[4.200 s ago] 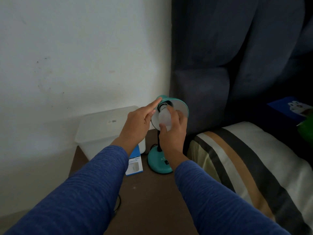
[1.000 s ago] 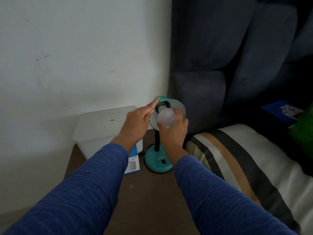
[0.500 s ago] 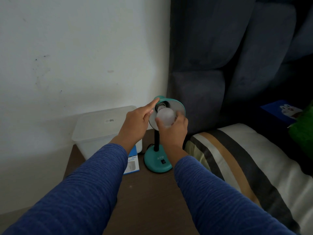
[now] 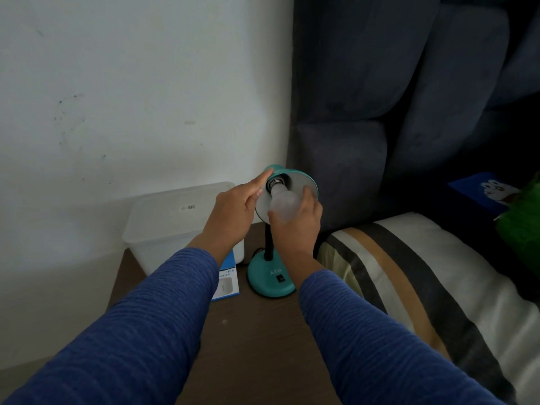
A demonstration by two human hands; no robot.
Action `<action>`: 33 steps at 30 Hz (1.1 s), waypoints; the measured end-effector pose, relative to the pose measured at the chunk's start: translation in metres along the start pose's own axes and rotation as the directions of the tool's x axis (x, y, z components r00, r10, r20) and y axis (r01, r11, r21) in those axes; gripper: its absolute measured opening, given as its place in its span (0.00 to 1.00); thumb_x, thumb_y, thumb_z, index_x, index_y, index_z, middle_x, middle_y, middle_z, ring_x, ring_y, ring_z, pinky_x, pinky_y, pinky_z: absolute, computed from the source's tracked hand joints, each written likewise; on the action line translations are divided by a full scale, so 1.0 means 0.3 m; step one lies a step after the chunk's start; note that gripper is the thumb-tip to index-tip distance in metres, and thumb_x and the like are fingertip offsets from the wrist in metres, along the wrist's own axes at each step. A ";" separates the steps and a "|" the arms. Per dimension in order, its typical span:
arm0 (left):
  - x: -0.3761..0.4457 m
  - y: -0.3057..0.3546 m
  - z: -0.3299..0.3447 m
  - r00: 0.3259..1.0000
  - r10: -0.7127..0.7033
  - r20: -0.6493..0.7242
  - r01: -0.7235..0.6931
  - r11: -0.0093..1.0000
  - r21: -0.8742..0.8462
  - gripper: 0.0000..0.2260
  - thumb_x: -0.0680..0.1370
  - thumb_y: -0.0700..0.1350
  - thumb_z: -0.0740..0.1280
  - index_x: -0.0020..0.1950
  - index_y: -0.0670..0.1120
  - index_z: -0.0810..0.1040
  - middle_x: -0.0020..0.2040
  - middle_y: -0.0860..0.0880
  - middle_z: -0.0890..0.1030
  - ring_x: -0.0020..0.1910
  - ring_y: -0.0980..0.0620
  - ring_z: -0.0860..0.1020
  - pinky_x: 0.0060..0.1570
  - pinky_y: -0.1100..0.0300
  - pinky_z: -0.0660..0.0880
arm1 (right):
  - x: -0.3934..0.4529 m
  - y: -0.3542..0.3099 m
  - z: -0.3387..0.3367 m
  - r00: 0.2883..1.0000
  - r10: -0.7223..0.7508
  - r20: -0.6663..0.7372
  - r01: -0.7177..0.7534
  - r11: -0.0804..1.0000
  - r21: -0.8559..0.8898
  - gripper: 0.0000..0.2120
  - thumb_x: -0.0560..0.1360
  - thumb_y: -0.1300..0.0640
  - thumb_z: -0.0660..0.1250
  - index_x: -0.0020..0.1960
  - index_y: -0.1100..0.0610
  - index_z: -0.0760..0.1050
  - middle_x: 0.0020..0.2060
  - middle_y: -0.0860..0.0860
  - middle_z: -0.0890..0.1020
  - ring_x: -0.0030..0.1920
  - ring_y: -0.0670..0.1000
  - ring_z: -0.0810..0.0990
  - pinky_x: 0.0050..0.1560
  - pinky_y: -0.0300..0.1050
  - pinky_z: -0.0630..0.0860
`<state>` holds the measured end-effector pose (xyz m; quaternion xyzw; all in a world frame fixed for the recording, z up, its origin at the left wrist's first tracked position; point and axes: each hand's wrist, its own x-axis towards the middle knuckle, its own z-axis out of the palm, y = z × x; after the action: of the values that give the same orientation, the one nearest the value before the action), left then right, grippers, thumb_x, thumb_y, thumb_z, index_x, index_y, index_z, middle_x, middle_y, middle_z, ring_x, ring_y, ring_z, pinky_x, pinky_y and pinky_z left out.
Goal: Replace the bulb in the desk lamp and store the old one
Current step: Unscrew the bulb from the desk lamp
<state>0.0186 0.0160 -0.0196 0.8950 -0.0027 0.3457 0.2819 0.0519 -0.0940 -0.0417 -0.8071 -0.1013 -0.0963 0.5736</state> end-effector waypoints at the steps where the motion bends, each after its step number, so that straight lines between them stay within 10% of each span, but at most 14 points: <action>1: -0.001 0.002 0.001 1.000 -0.008 0.004 0.008 1.000 -0.006 0.18 0.81 0.42 0.58 0.71 0.54 0.67 0.28 0.57 0.66 0.27 0.61 0.66 0.34 0.79 0.65 | -0.001 0.004 -0.002 1.000 0.000 -0.007 0.000 1.000 -0.006 0.35 0.71 0.59 0.71 0.73 0.57 0.58 0.70 0.55 0.62 0.68 0.52 0.66 0.65 0.37 0.62; 7: 0.002 0.000 0.003 1.000 -0.030 0.006 0.030 1.000 -0.006 0.18 0.81 0.42 0.58 0.71 0.55 0.66 0.30 0.53 0.69 0.29 0.62 0.68 0.37 0.73 0.66 | -0.019 0.004 -0.013 0.997 -0.072 -0.027 0.073 0.997 0.006 0.31 0.68 0.72 0.66 0.67 0.52 0.66 0.65 0.54 0.65 0.62 0.53 0.70 0.57 0.34 0.66; 15: -0.004 0.024 -0.013 0.991 -0.101 0.084 0.102 0.995 -0.008 0.20 0.82 0.44 0.55 0.72 0.58 0.62 0.33 0.51 0.72 0.31 0.58 0.68 0.41 0.70 0.66 | -0.019 0.005 -0.061 0.995 -0.096 0.038 0.099 0.992 -0.078 0.30 0.70 0.64 0.69 0.69 0.53 0.63 0.64 0.54 0.67 0.62 0.52 0.70 0.50 0.28 0.59; 20: -0.057 0.015 -0.036 0.959 -0.237 0.158 0.231 0.971 0.057 0.23 0.82 0.46 0.56 0.76 0.54 0.53 0.59 0.40 0.76 0.58 0.45 0.75 0.56 0.58 0.67 | -0.029 -0.006 -0.116 0.990 -0.098 0.097 0.110 0.986 -0.123 0.30 0.67 0.61 0.70 0.66 0.55 0.65 0.62 0.55 0.72 0.61 0.54 0.72 0.53 0.36 0.64; 33: -0.306 -0.064 -0.118 0.758 -0.590 0.279 0.437 0.777 0.454 0.23 0.81 0.48 0.57 0.74 0.43 0.60 0.70 0.40 0.67 0.69 0.43 0.66 0.67 0.52 0.64 | -0.124 0.037 -0.242 0.924 -0.102 0.369 0.178 0.968 -0.178 0.30 0.65 0.58 0.75 0.63 0.52 0.68 0.52 0.48 0.73 0.52 0.49 0.74 0.47 0.41 0.71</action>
<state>-0.0693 0.0325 -0.0647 0.9472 0.2523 0.0537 0.1908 0.0163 -0.1682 -0.0384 -0.8574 -0.2509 0.0010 0.4494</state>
